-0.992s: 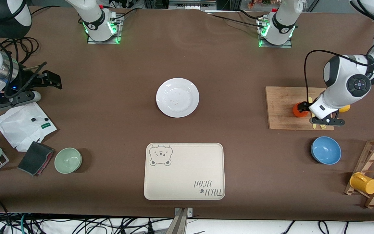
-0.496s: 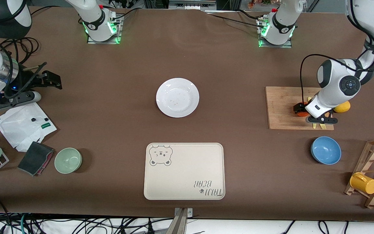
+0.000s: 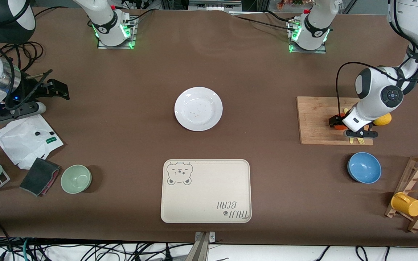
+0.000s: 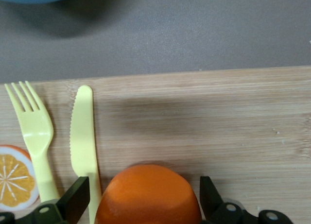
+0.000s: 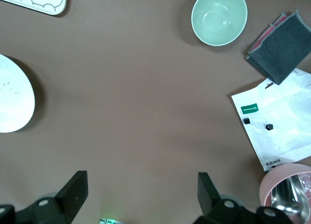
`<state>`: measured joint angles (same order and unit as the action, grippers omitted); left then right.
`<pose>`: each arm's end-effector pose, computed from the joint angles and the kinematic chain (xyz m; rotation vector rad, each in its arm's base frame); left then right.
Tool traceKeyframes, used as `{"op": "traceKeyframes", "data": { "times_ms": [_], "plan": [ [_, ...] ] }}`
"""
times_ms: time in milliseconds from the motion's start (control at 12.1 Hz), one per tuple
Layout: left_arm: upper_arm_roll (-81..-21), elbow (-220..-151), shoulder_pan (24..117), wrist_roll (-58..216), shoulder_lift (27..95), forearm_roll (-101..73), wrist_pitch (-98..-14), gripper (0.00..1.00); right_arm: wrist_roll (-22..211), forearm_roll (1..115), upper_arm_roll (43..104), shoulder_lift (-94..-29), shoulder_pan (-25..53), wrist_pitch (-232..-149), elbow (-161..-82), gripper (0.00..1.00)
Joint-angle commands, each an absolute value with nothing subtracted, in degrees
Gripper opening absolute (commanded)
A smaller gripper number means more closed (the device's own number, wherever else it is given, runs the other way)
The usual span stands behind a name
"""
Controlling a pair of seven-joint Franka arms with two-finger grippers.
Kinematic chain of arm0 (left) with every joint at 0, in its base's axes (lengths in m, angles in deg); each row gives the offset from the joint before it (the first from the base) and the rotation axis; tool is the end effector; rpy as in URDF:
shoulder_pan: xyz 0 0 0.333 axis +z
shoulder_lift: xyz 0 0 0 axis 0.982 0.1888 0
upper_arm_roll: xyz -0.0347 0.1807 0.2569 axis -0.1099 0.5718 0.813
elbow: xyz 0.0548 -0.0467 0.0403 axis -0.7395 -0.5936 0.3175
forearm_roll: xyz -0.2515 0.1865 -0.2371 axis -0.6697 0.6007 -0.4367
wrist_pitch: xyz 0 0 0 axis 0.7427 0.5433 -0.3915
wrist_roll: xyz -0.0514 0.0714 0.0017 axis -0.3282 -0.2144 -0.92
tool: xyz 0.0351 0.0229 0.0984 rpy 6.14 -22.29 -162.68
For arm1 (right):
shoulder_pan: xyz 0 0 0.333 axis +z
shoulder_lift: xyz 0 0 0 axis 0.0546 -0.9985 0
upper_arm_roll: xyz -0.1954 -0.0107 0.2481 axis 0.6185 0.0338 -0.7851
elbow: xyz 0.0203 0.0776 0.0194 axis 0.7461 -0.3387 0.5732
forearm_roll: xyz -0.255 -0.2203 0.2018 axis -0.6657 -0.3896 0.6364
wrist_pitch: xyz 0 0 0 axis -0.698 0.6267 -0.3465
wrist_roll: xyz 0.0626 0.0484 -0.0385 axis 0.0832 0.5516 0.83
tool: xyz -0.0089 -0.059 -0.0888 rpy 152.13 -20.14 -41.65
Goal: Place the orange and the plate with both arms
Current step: 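Lift the orange with the left gripper and carry it over the plate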
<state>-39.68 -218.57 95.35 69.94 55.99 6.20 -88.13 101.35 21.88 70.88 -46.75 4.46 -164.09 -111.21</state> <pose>0.5121 0.0805 0.1865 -3.0889 0.0695 0.1050 0.5893 0.0489 0.5481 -3.0921 -0.4358 0.2242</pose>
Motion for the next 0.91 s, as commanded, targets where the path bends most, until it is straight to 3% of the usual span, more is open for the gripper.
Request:
{"op": "traceKeyframes", "data": {
  "times_ms": [0, 331, 661, 744, 826],
  "plan": [
    [-40.3, -219.6, 96.2, 70.2, 54.7, 5.6, -88.4, 0.99, 101.5, 21.8, 70.9, -46.6, 4.3, -163.4, -110.9, 1.00],
    [-40.3, -219.6, 96.2, 70.0, 52.4, 5.2, -82.4, 0.99, 101.5, 21.8, 70.9, -46.6, 4.3, -163.4, -110.9, 1.00],
    [-40.3, -219.2, 96.1, 69.9, 52.9, 5.0, -82.4, 0.81, 101.5, 21.8, 70.9, -46.6, 4.3, -163.4, -110.8, 1.00],
    [-40.3, -219.1, 96.1, 69.9, 53.7, 3.8, -82.6, 0.69, 101.5, 21.8, 70.8, -46.6, 4.3, -163.4, -110.9, 1.00],
    [-40.3, -219.1, 96.1, 69.7, 53.8, 3.1, -82.6, 0.49, 101.5, 21.8, 70.9, -46.6, 4.3, -163.4, -110.9, 1.00]
  ]
}}
